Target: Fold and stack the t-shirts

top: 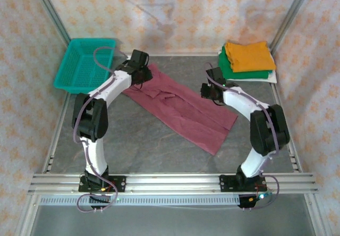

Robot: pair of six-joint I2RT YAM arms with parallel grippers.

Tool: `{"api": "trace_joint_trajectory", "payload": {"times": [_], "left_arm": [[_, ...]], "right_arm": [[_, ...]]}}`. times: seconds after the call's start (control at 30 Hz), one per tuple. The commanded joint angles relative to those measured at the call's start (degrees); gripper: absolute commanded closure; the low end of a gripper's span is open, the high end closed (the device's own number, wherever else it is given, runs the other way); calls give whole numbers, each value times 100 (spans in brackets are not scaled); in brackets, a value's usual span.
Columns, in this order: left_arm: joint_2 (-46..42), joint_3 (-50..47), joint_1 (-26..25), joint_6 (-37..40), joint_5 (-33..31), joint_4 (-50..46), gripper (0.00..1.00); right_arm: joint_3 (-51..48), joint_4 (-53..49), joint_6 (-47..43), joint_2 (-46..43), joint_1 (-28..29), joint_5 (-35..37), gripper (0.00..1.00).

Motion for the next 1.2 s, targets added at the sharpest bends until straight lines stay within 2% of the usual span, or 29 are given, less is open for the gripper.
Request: {"api": "trace_joint_trajectory", "payload": {"times": [0.0,0.13,0.37,0.43,0.57,0.67,0.8,0.9,0.93,1.0,1.03,1.07,1.17], "left_arm": [[354,-448,-3,-518,-114,167,74],[576,-655,19,-687,-91,370,74],[1492,137,185,-708,128,7,73],[1788,454,259,-663,209,-74,72],[2561,1585,302,-417,519,-455,72],[3395,3125,304,-111,813,-1275,72],[4064,4678,277,334,1112,-1475,72],[4522,6089,291,666,1291,-2170,72],[4467,6227,288,745,1199,-2331,72],[3947,5695,297,768,870,-2285,73],[3534,5074,304,719,749,-1987,73],[2842,3986,316,572,686,-1348,73],[1304,1675,375,91,534,110,72]], "right_arm": [[405,-268,-205,262,175,37,82],[536,-246,-149,266,225,138,82],[70,77,-40,-311,216,431,75],[-126,171,44,-490,174,515,69],[-477,301,610,-565,-235,325,64],[-388,-86,715,-261,-534,178,65],[-265,-454,661,109,-609,252,66],[-191,-624,678,324,-614,102,66],[-191,-654,682,354,-613,34,65],[-243,-673,703,377,-615,8,65],[-284,-668,696,383,-615,18,65],[-311,-660,678,400,-615,6,65],[-336,-801,556,589,-615,-124,66]]}}
